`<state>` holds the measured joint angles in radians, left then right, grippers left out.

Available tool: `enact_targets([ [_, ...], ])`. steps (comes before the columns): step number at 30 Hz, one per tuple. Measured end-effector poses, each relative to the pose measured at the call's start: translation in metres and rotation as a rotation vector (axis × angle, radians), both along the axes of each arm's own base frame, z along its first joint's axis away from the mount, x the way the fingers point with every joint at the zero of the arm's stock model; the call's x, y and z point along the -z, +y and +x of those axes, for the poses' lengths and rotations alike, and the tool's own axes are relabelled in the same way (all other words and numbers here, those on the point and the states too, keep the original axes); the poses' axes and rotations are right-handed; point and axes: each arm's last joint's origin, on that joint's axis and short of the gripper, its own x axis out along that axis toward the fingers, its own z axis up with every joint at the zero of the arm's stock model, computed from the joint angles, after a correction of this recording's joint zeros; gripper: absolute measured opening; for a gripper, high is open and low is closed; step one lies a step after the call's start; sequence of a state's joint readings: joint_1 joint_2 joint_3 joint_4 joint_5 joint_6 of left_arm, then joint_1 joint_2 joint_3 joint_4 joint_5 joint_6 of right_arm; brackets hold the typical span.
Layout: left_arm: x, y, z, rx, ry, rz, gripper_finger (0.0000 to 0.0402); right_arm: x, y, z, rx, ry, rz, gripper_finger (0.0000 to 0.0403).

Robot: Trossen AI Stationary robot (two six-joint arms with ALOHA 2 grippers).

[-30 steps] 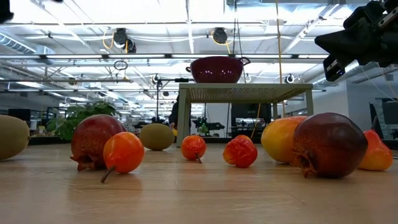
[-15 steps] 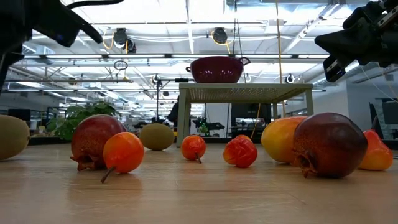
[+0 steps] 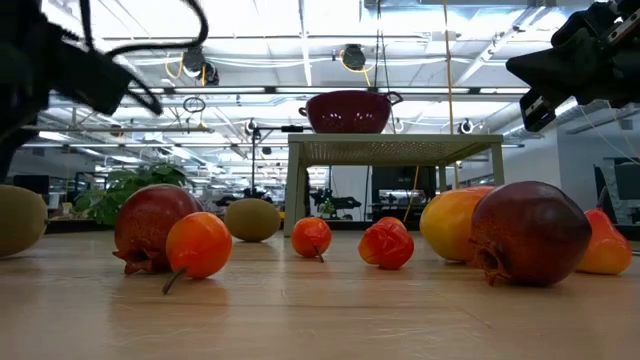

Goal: Pick & Place Fruit
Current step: Put the kiwi into the strainer bowl on the shelf

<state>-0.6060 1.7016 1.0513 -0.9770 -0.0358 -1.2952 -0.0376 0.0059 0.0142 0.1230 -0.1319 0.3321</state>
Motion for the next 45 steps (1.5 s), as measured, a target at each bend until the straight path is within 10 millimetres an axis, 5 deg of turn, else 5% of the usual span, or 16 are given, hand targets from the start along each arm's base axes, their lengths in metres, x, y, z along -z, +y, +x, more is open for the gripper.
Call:
enact_targets([
  [14,0.014,0.003,-0.006,0.002,0.018,-0.03,0.038,0.0,0.0,0.0,0.0,0.0,0.0,0.0004],
  [29,0.014,0.005,-0.008,-0.046,0.039,-0.011,0.0205,0.0,0.0,0.0,0.0,0.0,-0.003,0.0004],
  [36,0.012,0.006,-0.006,-0.082,0.034,-0.014,0.0201,0.0,0.0,0.0,0.0,0.0,-0.003,0.0004],
  [41,-0.009,0.006,0.005,-0.097,-0.051,-0.036,0.0213,0.0,0.0,0.0,0.0,0.0,-0.004,0.0004],
  [45,-0.047,0.01,0.016,-0.108,-0.182,0.013,0.0201,0.0,0.0,0.0,0.0,0.0,-0.004,0.0004],
])
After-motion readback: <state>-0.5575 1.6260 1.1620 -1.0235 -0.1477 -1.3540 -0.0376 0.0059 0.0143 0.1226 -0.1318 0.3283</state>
